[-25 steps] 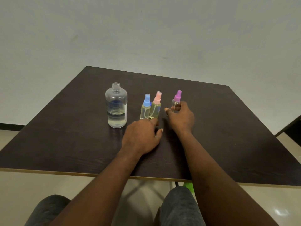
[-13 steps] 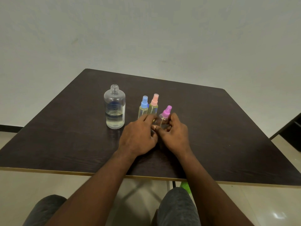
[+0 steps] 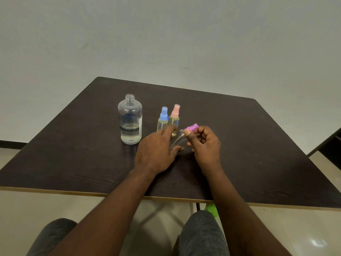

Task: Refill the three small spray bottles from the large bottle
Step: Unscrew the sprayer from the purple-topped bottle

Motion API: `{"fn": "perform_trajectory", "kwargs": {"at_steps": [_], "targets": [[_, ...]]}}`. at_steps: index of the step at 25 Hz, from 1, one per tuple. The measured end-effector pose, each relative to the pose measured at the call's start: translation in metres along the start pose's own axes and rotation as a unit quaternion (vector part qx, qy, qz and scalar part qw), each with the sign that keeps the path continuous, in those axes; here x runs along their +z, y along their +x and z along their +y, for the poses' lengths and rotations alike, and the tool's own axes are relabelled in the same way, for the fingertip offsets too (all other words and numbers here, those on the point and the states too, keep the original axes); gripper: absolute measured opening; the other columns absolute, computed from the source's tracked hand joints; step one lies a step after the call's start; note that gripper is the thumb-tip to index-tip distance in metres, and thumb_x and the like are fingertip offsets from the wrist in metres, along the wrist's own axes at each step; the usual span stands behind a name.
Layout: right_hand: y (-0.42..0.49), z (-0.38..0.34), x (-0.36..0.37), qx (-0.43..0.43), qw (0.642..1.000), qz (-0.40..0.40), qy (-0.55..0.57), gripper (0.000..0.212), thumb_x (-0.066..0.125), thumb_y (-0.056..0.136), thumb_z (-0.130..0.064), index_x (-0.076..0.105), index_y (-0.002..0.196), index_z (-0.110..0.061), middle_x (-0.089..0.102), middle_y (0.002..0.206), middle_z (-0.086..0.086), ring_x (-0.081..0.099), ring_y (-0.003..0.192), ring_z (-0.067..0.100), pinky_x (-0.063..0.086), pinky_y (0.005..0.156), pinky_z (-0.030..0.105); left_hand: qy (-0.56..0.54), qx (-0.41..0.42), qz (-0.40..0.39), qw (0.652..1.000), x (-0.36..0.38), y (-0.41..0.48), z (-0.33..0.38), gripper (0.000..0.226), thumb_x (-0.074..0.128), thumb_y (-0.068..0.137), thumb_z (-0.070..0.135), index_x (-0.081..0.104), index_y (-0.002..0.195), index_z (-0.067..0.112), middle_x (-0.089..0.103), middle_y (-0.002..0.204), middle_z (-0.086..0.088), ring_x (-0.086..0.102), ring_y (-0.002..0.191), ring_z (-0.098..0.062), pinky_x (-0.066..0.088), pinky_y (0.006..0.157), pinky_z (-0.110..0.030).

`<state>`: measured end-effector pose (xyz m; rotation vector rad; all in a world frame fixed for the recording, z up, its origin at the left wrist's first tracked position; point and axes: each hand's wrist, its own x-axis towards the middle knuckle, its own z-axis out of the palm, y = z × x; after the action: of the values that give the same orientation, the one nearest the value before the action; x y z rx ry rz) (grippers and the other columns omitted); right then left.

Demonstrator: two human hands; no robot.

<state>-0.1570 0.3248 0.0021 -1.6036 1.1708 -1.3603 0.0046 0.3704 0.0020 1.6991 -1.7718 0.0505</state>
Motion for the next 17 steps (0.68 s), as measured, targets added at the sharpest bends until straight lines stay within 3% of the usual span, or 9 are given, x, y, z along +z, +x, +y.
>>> {"fn": "perform_trajectory", "kwargs": {"at_steps": [3, 10, 17], "targets": [[0.0009, 0.0009, -0.0003, 0.008, 1.000, 0.003, 0.014, 0.016, 0.078, 0.093, -0.031, 0.071, 0.099, -0.018, 0.076, 0.090, 0.002, 0.070, 0.077, 0.014, 0.055, 0.065, 0.021, 0.001, -0.010, -0.004, 1.000, 0.0023, 0.0009, -0.0008, 0.053, 0.073, 0.088, 0.062, 0.048, 0.125, 0.034, 0.071, 0.115, 0.010, 0.068, 0.096, -0.014, 0.057, 0.077, -0.033], [0.0018, 0.0054, -0.0013, 0.003, 1.000, 0.011, 0.003, 0.017, 0.080, 0.092, -0.035, 0.072, 0.094, -0.020, 0.075, 0.087, 0.005, 0.069, 0.078, 0.024, 0.060, 0.073, 0.040, 0.007, 0.003, -0.009, 1.000, 0.0014, 0.0000, -0.0013, 0.049, 0.071, 0.090, 0.060, 0.052, 0.125, 0.032, 0.072, 0.113, 0.009, 0.068, 0.095, -0.015, 0.051, 0.074, -0.030], [0.0010, 0.0042, -0.0019, 0.003, 1.000, 0.008, -0.003, 0.013, 0.077, 0.094, -0.033, 0.073, 0.093, -0.020, 0.075, 0.084, 0.002, 0.066, 0.074, 0.012, 0.058, 0.072, 0.031, 0.005, 0.007, -0.016, 1.000, -0.0010, -0.0011, -0.0012, 0.045, 0.071, 0.091, 0.058, 0.053, 0.122, 0.032, 0.072, 0.111, 0.008, 0.068, 0.094, -0.015, 0.052, 0.075, -0.032]]}}
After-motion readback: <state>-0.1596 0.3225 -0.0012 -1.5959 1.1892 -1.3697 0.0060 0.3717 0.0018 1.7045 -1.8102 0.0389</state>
